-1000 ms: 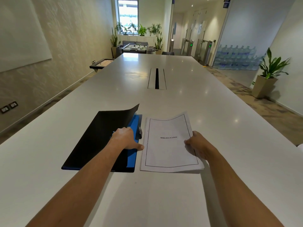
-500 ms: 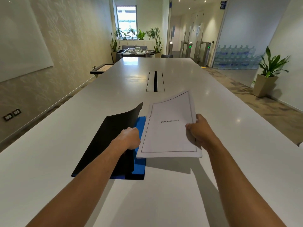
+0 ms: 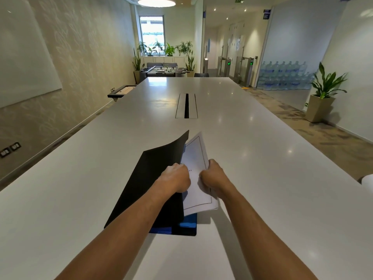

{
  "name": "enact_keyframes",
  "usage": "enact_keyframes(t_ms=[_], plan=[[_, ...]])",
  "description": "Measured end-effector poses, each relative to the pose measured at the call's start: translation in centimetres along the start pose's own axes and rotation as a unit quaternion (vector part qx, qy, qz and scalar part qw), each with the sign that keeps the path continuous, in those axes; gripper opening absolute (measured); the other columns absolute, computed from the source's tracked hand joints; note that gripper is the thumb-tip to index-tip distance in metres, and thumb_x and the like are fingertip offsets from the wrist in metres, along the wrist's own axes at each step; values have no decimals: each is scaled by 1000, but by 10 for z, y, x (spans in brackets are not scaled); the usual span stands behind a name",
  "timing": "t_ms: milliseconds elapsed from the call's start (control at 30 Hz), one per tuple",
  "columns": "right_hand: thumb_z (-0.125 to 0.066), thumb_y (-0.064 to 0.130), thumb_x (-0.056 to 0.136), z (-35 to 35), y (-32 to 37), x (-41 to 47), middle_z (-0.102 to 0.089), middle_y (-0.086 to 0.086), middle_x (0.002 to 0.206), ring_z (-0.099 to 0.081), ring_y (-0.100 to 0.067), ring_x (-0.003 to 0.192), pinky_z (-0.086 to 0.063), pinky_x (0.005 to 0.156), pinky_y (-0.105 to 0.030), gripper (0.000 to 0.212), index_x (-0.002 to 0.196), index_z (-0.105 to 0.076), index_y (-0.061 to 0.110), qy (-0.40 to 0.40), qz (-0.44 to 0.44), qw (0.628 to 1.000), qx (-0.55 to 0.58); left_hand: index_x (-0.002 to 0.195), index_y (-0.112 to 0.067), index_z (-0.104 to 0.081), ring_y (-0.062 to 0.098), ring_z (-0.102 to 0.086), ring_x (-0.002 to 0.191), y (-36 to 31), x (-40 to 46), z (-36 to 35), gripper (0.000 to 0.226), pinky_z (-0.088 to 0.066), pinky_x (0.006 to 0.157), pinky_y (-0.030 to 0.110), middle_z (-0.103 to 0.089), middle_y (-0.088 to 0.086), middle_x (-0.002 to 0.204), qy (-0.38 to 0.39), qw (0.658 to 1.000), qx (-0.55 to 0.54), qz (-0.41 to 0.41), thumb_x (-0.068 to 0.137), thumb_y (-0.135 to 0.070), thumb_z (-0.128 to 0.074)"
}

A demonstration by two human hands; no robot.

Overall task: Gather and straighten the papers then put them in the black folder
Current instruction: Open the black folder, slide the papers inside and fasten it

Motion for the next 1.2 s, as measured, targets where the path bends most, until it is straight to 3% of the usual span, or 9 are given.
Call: enact_keyframes(t_ms=[167, 233, 333, 400, 467, 700, 833, 967, 1200], plan=[[-54, 9, 92, -30, -13, -7, -56, -12, 115, -63, -23, 95, -58, 72, -32, 42, 131, -38, 13, 59, 6, 997, 49, 126, -6, -48, 19, -59, 88, -24, -1, 2, 34, -50, 71, 26, -51, 10, 105, -10, 999, -17, -26, 95, -18, -52], [-51, 2, 94, -34, -16, -14, -59, -3, 99, -59, -17, 96, -50, 75, -19, 20, 109, -54, 14, 79, 24, 996, 14, 117, -5, -52, 14, -59, 80, -31, 1, 1, 27, -48, 66, 24, -51, 6, 95, -9, 999, -15, -30, 96, -21, -50], [-47, -6, 94, -43, -12, -15, -50, 11, 86, -53, -3, 89, -44, 73, -11, 37, 81, -46, 29, 111, 23, 993, -25, 105, -7, -58, 12, -59, 71, -35, 4, -4, 18, -44, 57, 20, -52, 2, 83, 5, 999, 9, -40, 95, -19, -51], [-46, 1, 97, -43, -9, -6, -61, -10, 111, -58, -17, 106, -42, 90, -19, 17, 104, -57, 12, 76, 12, 993, -89, 102, -6, -58, 12, -58, 69, -35, 6, -7, 16, -41, 55, 19, -52, 3, 84, 7, 999, 19, -37, 95, -18, -50], [-44, 7, 99, -39, -7, -3, -54, -21, 131, -51, -29, 123, -37, 100, -28, 28, 124, -51, -2, 74, 35, 980, -183, 112, -6, -55, 14, -61, 77, -34, 8, -8, 22, -43, 58, 20, -56, 6, 95, -2, 999, 6, -36, 96, -20, -48], [-49, 29, 98, -17, -17, -3, -64, -10, 115, -64, -23, 98, -47, 81, -31, 39, 132, -44, 11, -79, 137, 913, -375, 137, -20, -39, 18, -60, 89, -27, 9, -4, 43, -53, 75, 29, -55, 9, 116, -8, 994, -94, -50, 95, -24, -48], [-46, 40, 97, -1, -31, 3, -61, -8, 110, -64, -20, 82, -42, 63, -24, 42, 130, -41, 13, -173, 145, 921, -319, 144, -30, -31, 17, -63, 85, -27, 9, -15, 55, -57, 74, 29, -55, 8, 122, 1, 994, -93, -61, 94, -24, -50], [-56, 37, 93, 4, -49, 6, -47, -8, 127, -60, -18, 97, -46, 72, -22, 44, 129, -45, 15, -222, 136, 944, -202, 146, -32, -27, 14, -58, 84, -33, 12, -27, 64, -56, 73, 26, -48, 9, 130, 20, 996, -60, -67, 91, -21, -56], [-53, 41, 94, -7, -68, 12, -57, -4, 121, -57, -14, 103, -43, 81, -19, 35, 119, -54, 17, -173, 137, 972, -81, 115, -25, -55, 14, -59, 78, -22, 16, -44, 49, -50, 75, 33, -62, -1, 95, -66, 988, 85, -111, 82, -60, -50]])
Point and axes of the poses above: each hand's wrist, its own x-axis towards the middle knuckle, its own z-axis out of the back of the hand, y = z × x, the point moved 2 cm from there along x, towards the middle knuckle
